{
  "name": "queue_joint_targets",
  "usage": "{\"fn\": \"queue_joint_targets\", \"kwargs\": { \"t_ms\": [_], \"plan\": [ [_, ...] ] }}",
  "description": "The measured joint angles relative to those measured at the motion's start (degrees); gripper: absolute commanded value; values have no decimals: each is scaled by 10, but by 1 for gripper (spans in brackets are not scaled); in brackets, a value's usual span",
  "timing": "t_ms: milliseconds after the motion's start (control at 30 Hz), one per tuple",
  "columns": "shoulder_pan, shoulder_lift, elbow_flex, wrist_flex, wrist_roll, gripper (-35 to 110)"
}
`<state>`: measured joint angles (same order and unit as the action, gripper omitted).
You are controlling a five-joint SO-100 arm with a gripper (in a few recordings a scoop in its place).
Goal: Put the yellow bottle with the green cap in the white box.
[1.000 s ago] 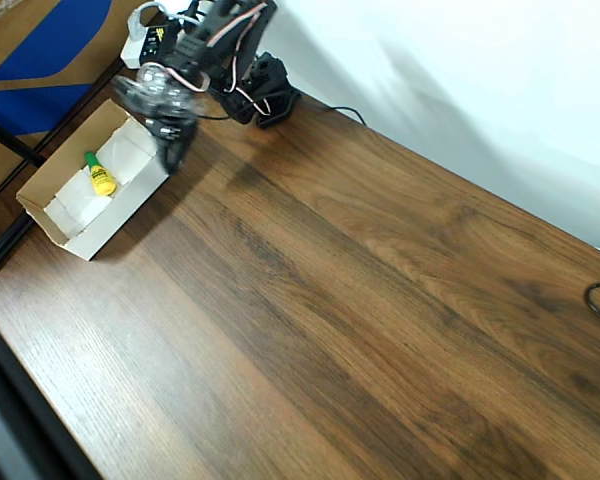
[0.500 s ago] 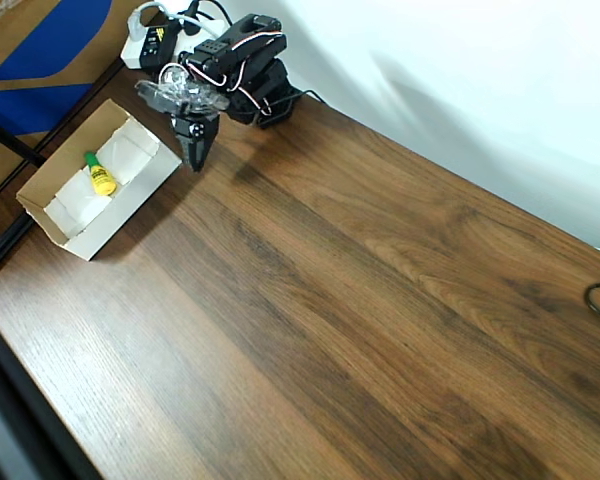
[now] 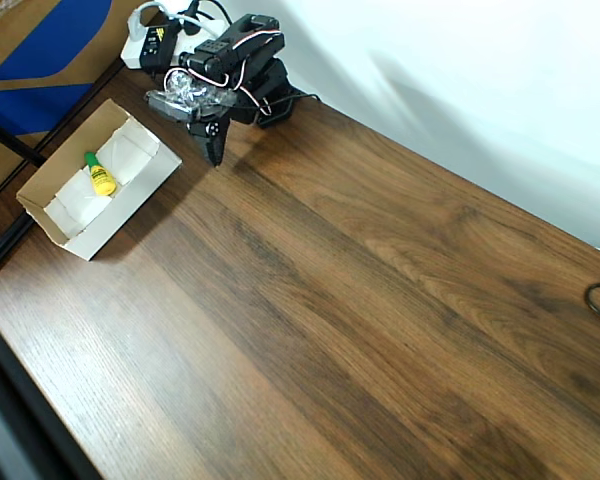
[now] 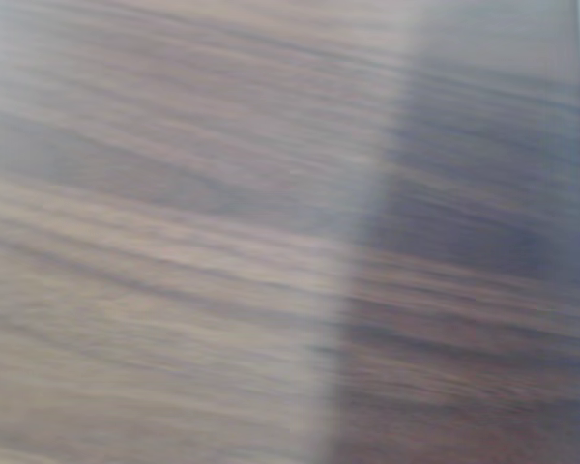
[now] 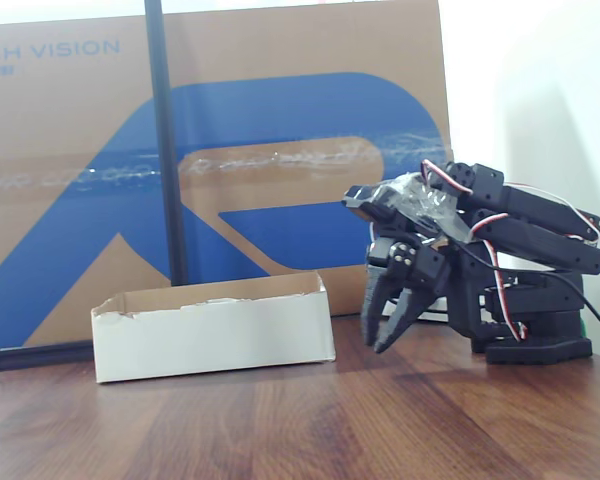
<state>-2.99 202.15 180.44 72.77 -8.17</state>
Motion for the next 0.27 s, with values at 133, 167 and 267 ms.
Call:
{"fn": "queue_joint_targets", "kwargs": {
  "t_ms": [133, 167, 267],
  "plan": [
    [-5, 1, -4, 15, -12, 0],
    [-8, 1, -5, 17, -14, 0],
    [-11, 1, -5, 17, -14, 0]
  ]
}}
